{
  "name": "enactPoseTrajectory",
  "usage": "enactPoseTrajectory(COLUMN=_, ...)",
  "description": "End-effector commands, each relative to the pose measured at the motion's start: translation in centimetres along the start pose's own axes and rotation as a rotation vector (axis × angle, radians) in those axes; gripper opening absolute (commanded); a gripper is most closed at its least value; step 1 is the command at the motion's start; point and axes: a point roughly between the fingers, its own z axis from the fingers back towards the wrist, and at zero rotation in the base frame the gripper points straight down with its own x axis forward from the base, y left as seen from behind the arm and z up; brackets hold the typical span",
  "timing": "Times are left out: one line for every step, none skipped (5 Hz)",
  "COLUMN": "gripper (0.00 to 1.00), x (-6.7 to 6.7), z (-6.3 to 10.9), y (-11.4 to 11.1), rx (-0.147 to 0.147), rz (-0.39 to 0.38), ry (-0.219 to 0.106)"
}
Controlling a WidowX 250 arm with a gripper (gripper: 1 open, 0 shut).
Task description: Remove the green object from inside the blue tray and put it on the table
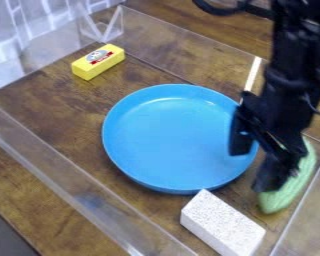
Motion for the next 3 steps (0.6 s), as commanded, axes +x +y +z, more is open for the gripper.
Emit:
enactPoseTrajectory(gripper=1.0, x=1.53, z=1.29, y=-0.13, rx=0.034, rz=-0.037, ry=-0.067)
enactPoseTrajectory(gripper=0.0, x=1.78, z=1.22, y=0.05, rx=0.034, rz=-0.068, ry=-0.074)
enactPoseTrajectory(gripper=1.0, x=2.0, z=1.25, y=0.23, rx=0.031, rz=-0.099, ry=-0.077)
